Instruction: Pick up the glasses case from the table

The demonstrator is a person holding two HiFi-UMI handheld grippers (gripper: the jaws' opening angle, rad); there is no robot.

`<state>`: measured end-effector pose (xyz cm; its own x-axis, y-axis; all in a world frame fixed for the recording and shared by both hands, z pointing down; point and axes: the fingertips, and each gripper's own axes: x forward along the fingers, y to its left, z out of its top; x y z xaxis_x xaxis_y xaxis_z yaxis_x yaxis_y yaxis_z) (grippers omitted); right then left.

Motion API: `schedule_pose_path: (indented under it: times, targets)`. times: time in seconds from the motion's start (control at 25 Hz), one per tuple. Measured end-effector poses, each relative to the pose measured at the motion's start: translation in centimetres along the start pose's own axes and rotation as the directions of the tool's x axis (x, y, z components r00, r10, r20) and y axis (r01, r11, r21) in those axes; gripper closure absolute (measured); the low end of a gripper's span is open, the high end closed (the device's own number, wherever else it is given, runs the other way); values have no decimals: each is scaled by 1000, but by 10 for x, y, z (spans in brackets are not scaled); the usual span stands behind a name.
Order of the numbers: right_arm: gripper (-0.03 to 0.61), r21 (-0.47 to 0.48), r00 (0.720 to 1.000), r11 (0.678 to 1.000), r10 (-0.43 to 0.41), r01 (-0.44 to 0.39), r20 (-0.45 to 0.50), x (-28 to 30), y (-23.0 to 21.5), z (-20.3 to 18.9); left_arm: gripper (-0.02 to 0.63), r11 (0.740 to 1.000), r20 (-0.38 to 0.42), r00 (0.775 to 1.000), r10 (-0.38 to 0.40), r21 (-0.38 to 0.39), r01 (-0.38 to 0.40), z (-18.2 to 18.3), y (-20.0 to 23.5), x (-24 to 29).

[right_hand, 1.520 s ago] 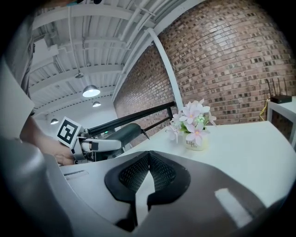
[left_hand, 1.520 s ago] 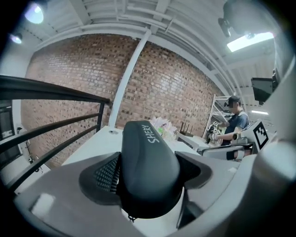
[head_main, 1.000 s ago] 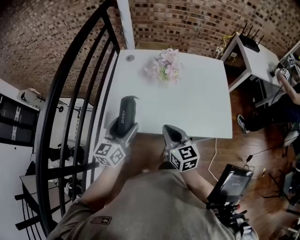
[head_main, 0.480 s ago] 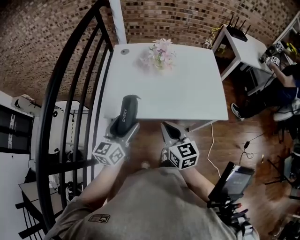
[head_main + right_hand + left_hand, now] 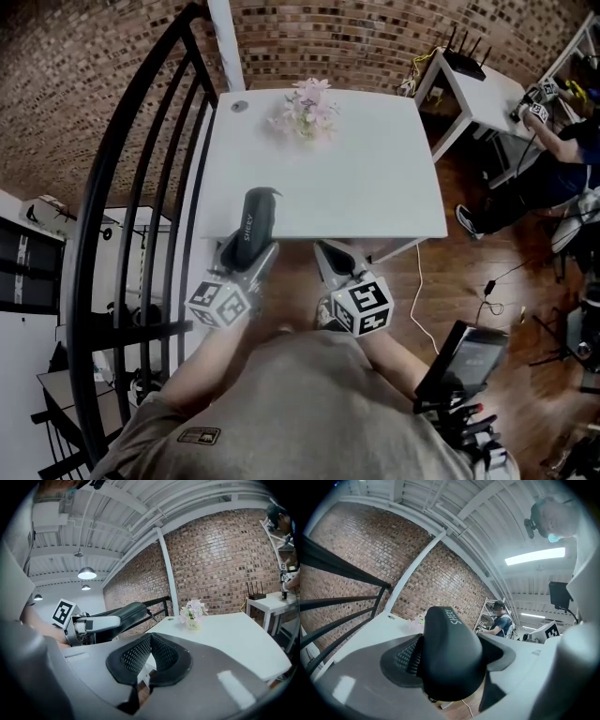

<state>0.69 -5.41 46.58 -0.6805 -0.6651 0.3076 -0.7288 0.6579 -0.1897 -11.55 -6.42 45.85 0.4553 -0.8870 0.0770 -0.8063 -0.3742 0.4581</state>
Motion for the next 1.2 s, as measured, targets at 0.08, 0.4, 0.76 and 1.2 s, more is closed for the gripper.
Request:
schedule_pose_path:
  times: [0.08, 0.4, 0.76, 1.2]
  targets:
    - [568, -1, 1000, 1000, 1, -1, -1, -1, -3, 0, 256, 1000, 1, 1000, -3, 1, 3, 0, -3, 3]
    - [569, -24, 1000, 999, 24, -24, -12, -1, -4, -1, 256, 1000, 4, 1000, 3, -9, -3, -4, -7, 6]
    - [569, -39, 1000, 999, 16, -16, -12, -1, -5, 0, 256, 1000, 1, 1000, -8, -11, 8, -6, -9, 9]
    - [569, -43, 1000, 999, -2, 2, -4, -1, -12, 4, 256, 1000, -12, 1000, -13, -4, 13, -7, -7, 14]
